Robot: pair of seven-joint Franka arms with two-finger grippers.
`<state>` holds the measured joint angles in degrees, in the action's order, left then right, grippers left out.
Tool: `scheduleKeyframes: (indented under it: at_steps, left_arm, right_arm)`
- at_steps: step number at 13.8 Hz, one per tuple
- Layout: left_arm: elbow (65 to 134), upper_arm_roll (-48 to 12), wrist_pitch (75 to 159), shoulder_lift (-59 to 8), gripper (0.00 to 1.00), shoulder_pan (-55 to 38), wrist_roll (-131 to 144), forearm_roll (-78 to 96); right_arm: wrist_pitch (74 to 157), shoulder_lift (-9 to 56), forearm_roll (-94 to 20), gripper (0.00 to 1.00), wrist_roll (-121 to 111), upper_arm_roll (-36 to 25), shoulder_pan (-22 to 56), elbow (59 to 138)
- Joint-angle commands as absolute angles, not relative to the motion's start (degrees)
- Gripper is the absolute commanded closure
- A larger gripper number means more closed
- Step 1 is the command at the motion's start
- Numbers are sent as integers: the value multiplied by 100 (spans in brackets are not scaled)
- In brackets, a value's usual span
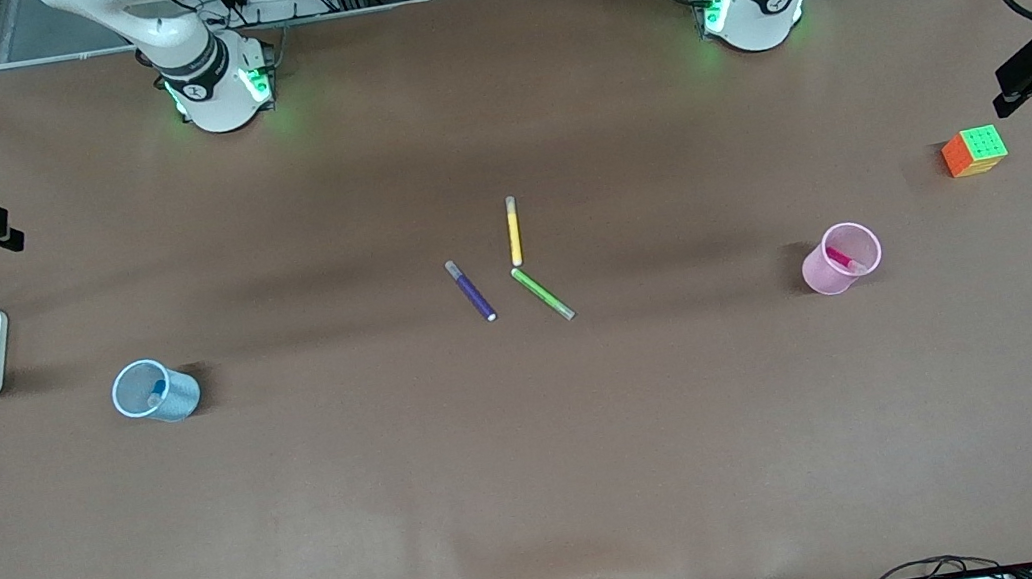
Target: Place pink and blue markers in matching cups
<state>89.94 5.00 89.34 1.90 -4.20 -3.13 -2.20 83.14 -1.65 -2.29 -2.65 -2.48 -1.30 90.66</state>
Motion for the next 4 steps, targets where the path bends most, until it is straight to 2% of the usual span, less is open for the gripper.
scheduleKeyframes:
  at_steps: [1, 4]
  left_arm:
    - [8903, 519, 8859, 106, 0, -422, -255, -158]
    - [8903, 519, 8859, 62, 0, -431, -264, -150]
  right_arm:
    - [8244, -255, -167, 0, -229, -220, -88, 9114]
    - [7973, -307, -176, 0, -229, -202, -18, 9097]
